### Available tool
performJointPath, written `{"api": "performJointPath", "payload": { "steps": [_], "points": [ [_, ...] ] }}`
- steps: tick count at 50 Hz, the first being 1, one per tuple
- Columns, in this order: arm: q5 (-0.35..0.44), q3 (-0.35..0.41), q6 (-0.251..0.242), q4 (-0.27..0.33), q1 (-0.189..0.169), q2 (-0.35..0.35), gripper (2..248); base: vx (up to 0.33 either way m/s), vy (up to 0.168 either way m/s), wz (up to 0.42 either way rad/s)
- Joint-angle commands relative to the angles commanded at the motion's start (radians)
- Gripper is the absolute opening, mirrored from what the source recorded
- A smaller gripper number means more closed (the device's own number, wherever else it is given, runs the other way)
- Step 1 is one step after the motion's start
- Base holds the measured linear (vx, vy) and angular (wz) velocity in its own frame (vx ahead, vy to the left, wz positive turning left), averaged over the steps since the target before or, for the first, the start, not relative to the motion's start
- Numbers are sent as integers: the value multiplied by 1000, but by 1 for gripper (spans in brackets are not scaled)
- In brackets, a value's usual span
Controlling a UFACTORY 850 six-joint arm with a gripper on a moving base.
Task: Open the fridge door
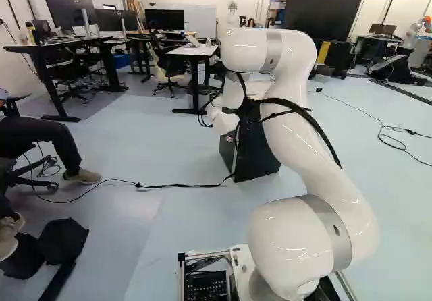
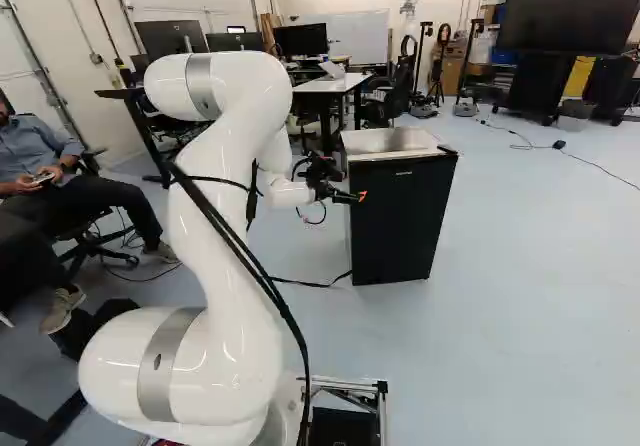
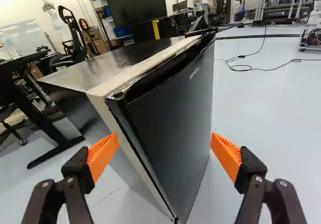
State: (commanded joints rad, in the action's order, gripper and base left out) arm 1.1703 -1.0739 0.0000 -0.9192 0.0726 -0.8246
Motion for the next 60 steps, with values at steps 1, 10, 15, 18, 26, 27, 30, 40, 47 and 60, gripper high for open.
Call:
{"api": "performJointPath", "payload": {
  "steps": [1,10,15,18,26,27,30,40,47,60],
  "points": [
    [0,-1,0,0,0,-1,247,0,0,0],
    [0,-12,0,0,-3,-7,247,0,0,0],
    [0,-18,0,0,-4,-11,247,0,0,0],
    [0,-21,0,0,-4,-13,247,0,0,0],
    [0,-30,0,0,-4,-18,247,0,0,0],
    [0,-31,0,0,-4,-19,247,0,0,0],
    [0,-34,0,0,-5,-21,247,0,0,0],
    [0,-45,0,0,-5,-27,247,0,0,0],
    [0,-51,0,0,-5,-31,247,0,0,0],
    [0,-58,0,0,-5,-35,247,0,0,0]
  ]
}}
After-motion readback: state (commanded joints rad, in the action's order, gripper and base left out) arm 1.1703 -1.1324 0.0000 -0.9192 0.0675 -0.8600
